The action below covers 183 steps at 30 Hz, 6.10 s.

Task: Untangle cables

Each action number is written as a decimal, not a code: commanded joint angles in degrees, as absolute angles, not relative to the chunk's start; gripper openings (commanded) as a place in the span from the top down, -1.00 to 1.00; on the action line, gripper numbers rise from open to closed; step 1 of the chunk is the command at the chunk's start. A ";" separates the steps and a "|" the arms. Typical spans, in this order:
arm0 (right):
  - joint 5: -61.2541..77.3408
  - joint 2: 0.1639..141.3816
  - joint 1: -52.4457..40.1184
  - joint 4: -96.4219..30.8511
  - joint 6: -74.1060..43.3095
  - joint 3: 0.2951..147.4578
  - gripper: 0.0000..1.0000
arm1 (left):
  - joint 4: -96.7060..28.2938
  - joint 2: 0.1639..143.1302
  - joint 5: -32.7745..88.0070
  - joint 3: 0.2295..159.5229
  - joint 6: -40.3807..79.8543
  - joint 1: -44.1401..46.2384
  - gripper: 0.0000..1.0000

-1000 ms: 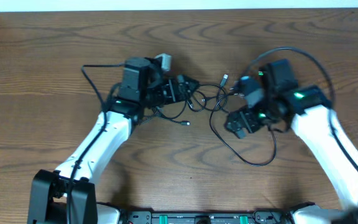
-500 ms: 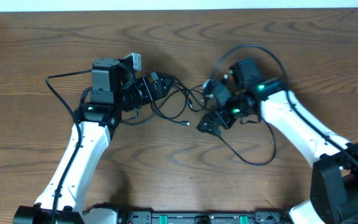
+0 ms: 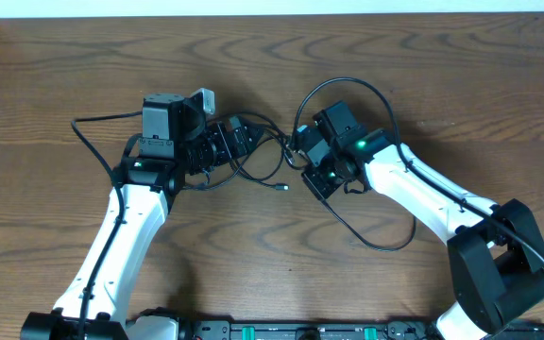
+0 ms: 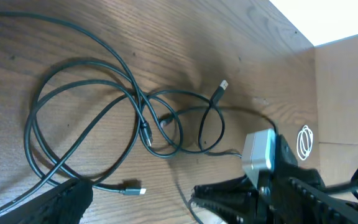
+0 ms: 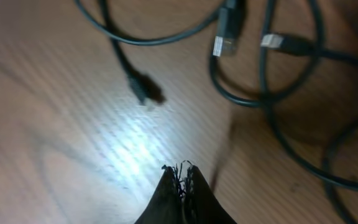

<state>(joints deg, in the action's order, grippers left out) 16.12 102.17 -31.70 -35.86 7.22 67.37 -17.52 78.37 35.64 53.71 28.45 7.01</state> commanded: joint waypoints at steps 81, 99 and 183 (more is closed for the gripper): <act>-11.05 95.07 -6.13 -21.80 21.26 74.08 0.98 | -20.99 78.02 30.35 54.13 27.44 6.76 -0.93; -0.03 117.38 9.32 9.15 72.12 74.08 0.94 | -20.99 78.02 30.35 54.13 27.44 6.76 -0.93; -1.21 120.51 -34.72 -18.70 2.42 70.50 0.98 | -36.14 68.14 34.04 54.13 28.12 -12.58 -0.93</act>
<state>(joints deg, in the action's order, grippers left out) 3.92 119.87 -36.53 -12.10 7.60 73.91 -35.86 68.75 33.30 53.71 28.47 -12.34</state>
